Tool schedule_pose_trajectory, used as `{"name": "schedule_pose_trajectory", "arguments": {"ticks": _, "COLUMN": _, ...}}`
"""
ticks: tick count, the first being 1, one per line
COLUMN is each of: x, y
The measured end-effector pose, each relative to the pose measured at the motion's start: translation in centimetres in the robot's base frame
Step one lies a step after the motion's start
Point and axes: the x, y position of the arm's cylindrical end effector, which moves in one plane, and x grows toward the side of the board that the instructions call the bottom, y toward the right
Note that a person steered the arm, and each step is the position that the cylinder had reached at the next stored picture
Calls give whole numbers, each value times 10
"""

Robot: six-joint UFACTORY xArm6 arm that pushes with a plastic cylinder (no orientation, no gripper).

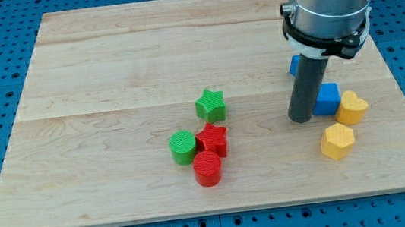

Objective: Push the red blocks slightly upwards

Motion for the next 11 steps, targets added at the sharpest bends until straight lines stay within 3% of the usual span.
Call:
{"name": "schedule_pose_trajectory", "arguments": {"ticks": 1, "x": 14, "y": 0}}
{"name": "schedule_pose_trajectory", "arguments": {"ticks": 3, "x": 18, "y": -80}}
{"name": "schedule_pose_trajectory", "arguments": {"ticks": 6, "x": 109, "y": -119}}
{"name": "schedule_pose_trajectory", "arguments": {"ticks": 8, "x": 54, "y": -126}}
{"name": "schedule_pose_trajectory", "arguments": {"ticks": 11, "x": 36, "y": -74}}
